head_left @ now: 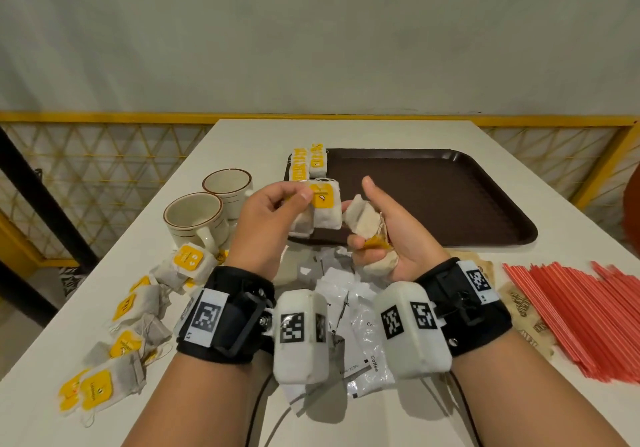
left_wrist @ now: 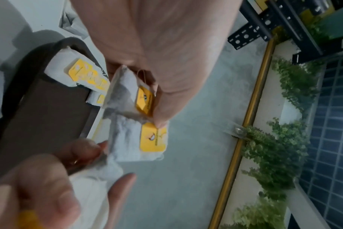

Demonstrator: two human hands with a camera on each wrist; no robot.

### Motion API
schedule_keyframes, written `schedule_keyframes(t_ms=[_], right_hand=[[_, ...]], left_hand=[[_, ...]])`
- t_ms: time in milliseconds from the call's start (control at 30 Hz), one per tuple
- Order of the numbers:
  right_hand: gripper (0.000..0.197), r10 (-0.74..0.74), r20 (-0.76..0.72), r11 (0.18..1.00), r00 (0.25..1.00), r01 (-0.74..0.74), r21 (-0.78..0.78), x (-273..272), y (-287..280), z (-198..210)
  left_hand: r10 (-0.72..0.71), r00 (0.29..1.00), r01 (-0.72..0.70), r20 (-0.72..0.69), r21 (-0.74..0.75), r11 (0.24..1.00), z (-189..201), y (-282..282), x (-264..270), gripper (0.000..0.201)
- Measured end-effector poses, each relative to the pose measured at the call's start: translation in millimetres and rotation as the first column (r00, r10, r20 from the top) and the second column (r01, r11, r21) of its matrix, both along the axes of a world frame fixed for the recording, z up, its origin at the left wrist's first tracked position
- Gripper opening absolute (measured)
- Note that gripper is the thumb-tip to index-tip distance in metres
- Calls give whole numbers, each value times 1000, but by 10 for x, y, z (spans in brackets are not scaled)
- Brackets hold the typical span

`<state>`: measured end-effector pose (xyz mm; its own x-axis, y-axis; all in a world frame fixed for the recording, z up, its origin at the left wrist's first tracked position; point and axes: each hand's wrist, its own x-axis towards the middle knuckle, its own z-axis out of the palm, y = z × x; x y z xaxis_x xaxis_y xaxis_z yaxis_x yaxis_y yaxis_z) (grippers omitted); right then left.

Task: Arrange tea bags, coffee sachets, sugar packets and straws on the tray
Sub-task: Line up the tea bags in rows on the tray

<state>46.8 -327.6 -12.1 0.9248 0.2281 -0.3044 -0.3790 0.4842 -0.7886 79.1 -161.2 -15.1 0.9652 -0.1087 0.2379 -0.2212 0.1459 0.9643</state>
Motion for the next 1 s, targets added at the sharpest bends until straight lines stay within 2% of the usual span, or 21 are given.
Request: schedule_keyframes(t_ms=[67,133,233,333,433,500,567,633,833,1000], right_hand=[[43,-112,78,994,991,112,3,-9,-21,23],[34,-182,198,977,963,200,-71,-38,-17,54],[18,-154,374,923,915,268,-276,-85,44,83],[4,-186,430,828,883,377,-416,-89,93,85],[5,-274,443,763,854,474,-440,-63,35,82],[3,-221,419,790,881,413,-453,-80,-17,115],[10,-91,381,866,920,263,-426,-120,-47,155],[12,-12,374,897,927,175,-405,-143,-40,166],[7,-156,407,861,900,325,-390,-96,141,54],[8,-254,420,834,871,417,-361,-88,206,20]], left_hand=[[64,998,-64,6,22,998,-6,14,16,16],[102,994,-106,48,87,990,-31,11,20,12],[69,994,-81,80,147,986,-52,-21,3,9],[48,996,-58,70,151,987,-36,-41,-20,17],[66,996,-74,66,132,988,-44,-11,-8,29],[93,993,-103,78,129,986,-61,16,13,32],[113,991,-121,78,106,987,-72,31,30,32],[117,992,-121,54,80,989,-74,26,34,32],[36,999,-36,5,20,999,-47,-29,-17,28],[30,999,-31,-25,-31,999,-47,-49,-20,20]])
